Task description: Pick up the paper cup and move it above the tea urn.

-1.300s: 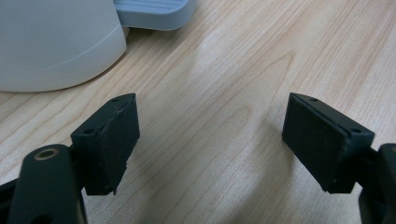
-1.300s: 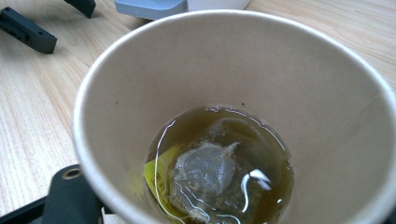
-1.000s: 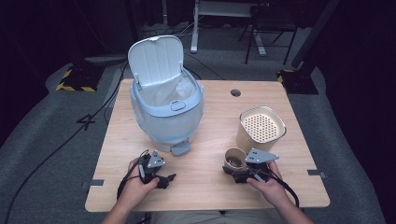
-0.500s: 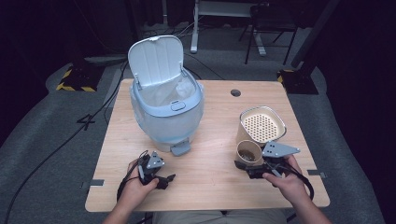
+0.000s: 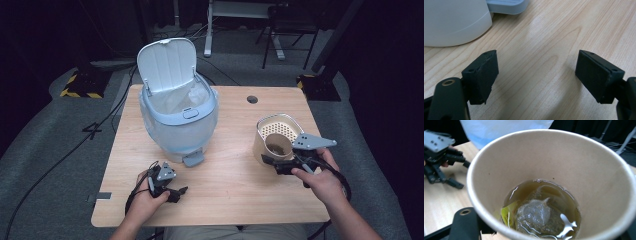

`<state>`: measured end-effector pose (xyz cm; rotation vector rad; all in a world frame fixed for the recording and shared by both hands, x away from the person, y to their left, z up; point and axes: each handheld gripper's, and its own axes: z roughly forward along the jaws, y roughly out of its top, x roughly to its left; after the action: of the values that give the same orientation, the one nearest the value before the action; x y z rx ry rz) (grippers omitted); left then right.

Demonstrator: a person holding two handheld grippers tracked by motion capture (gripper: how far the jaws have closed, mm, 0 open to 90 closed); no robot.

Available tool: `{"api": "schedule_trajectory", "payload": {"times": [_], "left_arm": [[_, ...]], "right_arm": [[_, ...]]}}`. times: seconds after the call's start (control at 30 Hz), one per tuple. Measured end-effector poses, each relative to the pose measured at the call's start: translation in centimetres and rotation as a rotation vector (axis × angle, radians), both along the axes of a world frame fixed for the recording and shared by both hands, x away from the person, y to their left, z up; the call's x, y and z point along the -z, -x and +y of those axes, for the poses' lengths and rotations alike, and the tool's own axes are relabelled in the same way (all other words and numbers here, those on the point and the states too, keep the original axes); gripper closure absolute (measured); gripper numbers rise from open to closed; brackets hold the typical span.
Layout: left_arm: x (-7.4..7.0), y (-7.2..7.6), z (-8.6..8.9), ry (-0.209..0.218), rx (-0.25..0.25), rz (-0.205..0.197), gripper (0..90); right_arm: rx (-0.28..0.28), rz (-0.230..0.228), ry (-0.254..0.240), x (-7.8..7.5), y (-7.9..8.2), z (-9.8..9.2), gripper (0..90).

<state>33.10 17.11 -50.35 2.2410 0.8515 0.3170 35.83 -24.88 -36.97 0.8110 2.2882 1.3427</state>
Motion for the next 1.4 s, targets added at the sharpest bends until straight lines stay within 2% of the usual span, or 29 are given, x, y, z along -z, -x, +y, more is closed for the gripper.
{"api": "schedule_trajectory", "payload": {"times": [0.07,0.23,0.37,0.47,0.63,0.87,0.97,1.2,1.4], "left_arm": [[0.0,0.0,0.0,0.0,0.001,0.001,19.1],[0.0,0.0,0.0,0.001,0.001,0.001,19.1],[0.0,0.0,0.0,0.0,0.001,0.001,18.9],[0.0,0.0,0.0,0.0,0.002,0.001,18.9],[0.0,-0.1,0.0,0.001,0.003,0.001,18.9],[0.0,-0.1,0.0,0.0,0.006,-0.001,18.6],[0.0,-0.1,0.0,0.0,0.006,-0.001,18.6],[0.0,-0.1,0.0,-0.001,0.007,-0.001,18.7],[0.0,-0.1,0.0,0.0,0.006,-0.001,18.6]], "right_arm": [[0.007,-0.002,0.002,-0.3,-0.3,0.0,28.9],[0.057,-0.013,0.027,-2.0,-2.3,-0.2,28.9],[0.087,-0.021,0.02,-2.9,-3.7,-0.7,28.8],[0.1,-0.029,0.024,-3.1,-4.4,-1.0,28.7],[0.167,-0.037,0.058,-3.7,-6.2,-2.4,28.6],[0.226,-0.053,0.054,-3.8,-8.2,-4.7,28.5],[0.236,-0.07,0.072,-3.7,-8.9,-5.4,28.4],[0.223,-0.076,0.091,-3.4,-10.5,-6.5,28.4],[0.218,-0.093,0.127,-3.1,-11.0,-6.7,28.4]]}}
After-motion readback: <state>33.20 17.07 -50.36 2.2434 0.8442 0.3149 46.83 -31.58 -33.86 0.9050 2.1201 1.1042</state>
